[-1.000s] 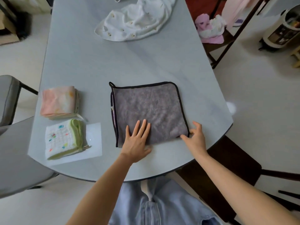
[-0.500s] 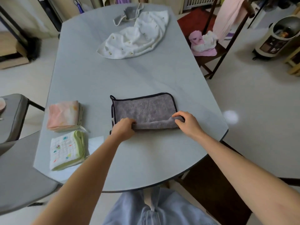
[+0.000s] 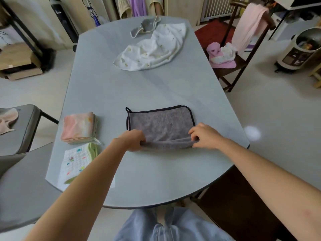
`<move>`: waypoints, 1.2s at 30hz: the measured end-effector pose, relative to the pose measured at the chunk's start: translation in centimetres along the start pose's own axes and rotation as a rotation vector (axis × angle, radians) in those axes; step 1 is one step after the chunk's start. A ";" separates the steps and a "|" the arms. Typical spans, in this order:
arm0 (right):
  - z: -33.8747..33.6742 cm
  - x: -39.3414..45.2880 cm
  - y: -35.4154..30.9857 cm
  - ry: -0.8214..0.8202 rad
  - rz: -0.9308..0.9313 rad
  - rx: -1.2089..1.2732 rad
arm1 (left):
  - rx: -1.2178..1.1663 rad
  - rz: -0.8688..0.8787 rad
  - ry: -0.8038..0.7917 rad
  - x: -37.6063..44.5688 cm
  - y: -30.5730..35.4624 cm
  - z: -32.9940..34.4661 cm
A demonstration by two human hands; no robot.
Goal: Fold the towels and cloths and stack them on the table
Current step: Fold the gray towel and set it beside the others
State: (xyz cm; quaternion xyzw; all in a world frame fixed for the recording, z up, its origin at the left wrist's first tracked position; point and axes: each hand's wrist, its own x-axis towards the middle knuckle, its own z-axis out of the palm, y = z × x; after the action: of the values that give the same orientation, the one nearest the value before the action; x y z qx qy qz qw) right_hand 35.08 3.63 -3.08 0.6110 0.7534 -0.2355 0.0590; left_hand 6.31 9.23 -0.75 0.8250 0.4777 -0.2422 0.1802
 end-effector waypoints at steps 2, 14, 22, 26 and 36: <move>0.8 -0.7 -0.7 -0.088 -0.030 -0.081 | 0.020 0.011 -0.061 -0.3 0.4 0.9; 7.6 -2.1 -5.0 0.053 -0.229 -0.082 | -1.055 -0.731 0.526 -4.2 4.6 9.6; 10.0 1.2 -6.6 -0.157 0.122 0.086 | -0.952 -0.656 0.578 -5.0 3.4 11.3; 10.1 1.6 -7.1 -0.208 0.092 0.010 | -0.939 -0.749 0.571 -6.0 2.3 12.5; 10.6 -1.0 -7.1 -0.099 -0.024 -0.133 | -0.858 -0.705 0.486 -3.9 1.4 9.9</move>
State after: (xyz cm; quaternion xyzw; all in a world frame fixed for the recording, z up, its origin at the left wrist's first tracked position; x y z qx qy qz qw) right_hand 26.46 -2.77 -10.03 0.5843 0.7708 -0.2157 0.1336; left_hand 3.59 0.56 -6.53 0.5026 0.8047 0.1221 0.2914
